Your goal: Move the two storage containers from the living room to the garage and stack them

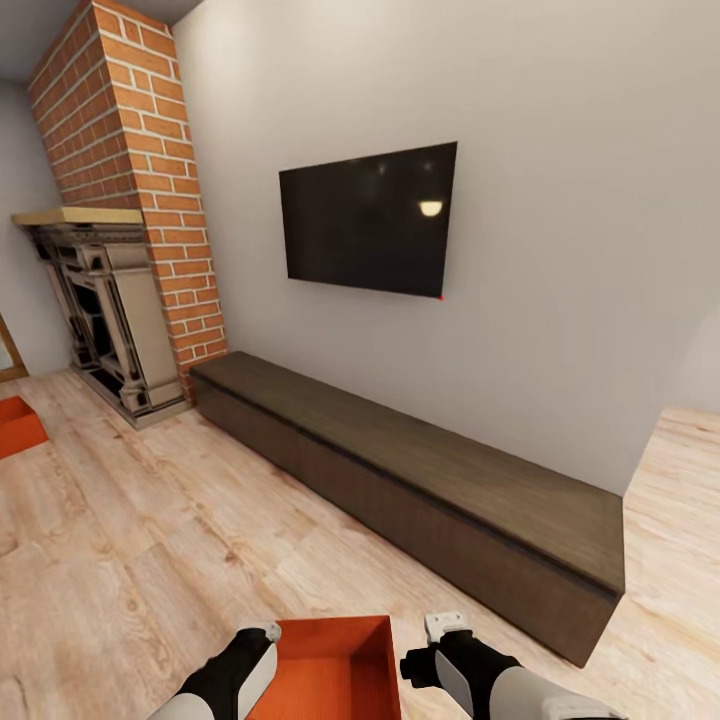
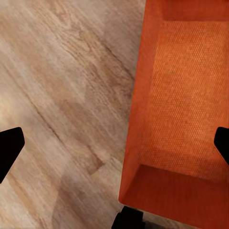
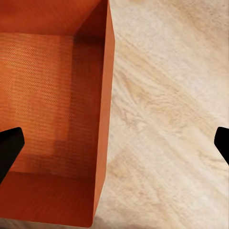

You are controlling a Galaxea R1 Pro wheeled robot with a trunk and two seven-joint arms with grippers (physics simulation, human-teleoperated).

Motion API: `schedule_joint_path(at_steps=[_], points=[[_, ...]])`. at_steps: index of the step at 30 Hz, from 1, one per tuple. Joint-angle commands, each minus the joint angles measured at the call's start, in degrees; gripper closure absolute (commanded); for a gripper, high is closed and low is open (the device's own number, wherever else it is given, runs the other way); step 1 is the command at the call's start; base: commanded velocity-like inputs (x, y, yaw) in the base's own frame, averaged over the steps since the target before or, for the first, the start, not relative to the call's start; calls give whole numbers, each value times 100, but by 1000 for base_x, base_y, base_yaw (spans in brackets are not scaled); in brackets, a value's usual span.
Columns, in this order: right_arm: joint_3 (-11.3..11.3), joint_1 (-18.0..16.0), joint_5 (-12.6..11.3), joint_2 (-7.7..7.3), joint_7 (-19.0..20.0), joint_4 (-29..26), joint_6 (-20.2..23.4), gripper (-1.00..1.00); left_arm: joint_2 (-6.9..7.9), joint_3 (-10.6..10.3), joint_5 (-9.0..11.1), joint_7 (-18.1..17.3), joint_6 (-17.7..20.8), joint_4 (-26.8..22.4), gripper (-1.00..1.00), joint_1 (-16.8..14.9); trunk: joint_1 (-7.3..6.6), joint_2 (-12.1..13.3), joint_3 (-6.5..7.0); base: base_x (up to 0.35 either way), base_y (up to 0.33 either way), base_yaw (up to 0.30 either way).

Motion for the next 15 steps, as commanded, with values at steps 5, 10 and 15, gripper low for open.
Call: schedule_joint_path(at_steps=[5, 10, 15], points=[[-12, -1, 45, 2, -13, -12, 38, -100, 2, -32, 57, 39, -15, -8, -100, 2, 110, -205, -96, 0, 0, 0], [-12, -1, 45, 4, -13, -12, 38, -100, 2, -33, 57, 39, -19, -8, -100, -1, 220, -405, -186, 0, 0, 0], [-12, -1, 45, 5, -13, -12, 36, -100, 2, -33, 56, 39, -19, -8, -100, -1, 329, -606, -276, 0, 0, 0]])
